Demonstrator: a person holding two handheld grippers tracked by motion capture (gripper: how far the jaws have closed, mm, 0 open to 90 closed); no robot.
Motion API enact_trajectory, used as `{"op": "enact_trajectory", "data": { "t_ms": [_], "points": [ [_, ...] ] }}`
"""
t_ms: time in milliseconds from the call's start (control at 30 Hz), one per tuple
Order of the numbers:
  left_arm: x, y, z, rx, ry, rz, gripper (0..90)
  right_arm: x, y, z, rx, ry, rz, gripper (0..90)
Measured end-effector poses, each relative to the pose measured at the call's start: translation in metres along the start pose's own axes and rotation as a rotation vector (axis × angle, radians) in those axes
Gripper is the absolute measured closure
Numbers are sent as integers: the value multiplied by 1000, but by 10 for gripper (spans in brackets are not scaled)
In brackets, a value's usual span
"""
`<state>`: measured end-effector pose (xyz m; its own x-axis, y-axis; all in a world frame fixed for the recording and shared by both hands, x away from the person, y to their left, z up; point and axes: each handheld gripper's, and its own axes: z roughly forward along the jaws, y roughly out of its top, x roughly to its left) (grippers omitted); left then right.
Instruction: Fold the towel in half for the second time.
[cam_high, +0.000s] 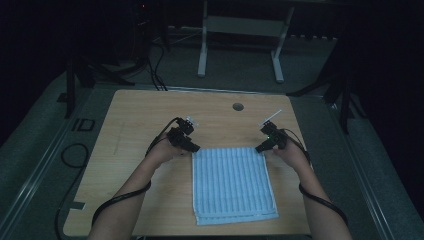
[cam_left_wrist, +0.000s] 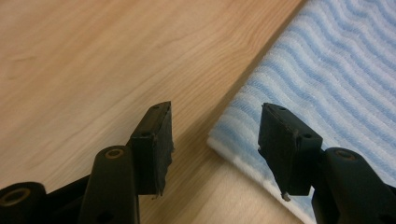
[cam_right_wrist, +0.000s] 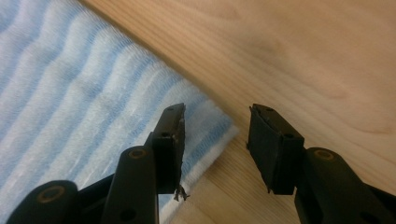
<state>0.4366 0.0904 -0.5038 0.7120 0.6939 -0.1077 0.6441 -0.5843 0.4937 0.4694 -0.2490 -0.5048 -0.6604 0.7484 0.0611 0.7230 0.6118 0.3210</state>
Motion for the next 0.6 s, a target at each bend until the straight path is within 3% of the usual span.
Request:
{"op": "enact_trajectory", "data": {
  "t_ms": [100, 167, 233, 400, 533, 600],
  "points": [
    [0, 1, 12, 40, -37, 13, 449, -1, 0, 9, 32, 12, 3, 593],
    [-2, 2, 16, 51, -37, 28, 469, -1, -1, 12, 41, 18, 7, 665],
    [-4, 3, 20, 61, -47, 29, 529, -2, -1, 12, 39, 23, 13, 721],
    [-7, 2, 27, 82, -26, 34, 696, -2, 0, 7, 29, 32, 10, 856],
    [-5, 1, 25, 60, -48, 8, 846, 0, 1, 2, 15, 20, 8, 878],
    [-5, 2, 23, 54, -47, 1, 866, 0, 3, 0, 13, 12, 1, 883]
  ]
}}
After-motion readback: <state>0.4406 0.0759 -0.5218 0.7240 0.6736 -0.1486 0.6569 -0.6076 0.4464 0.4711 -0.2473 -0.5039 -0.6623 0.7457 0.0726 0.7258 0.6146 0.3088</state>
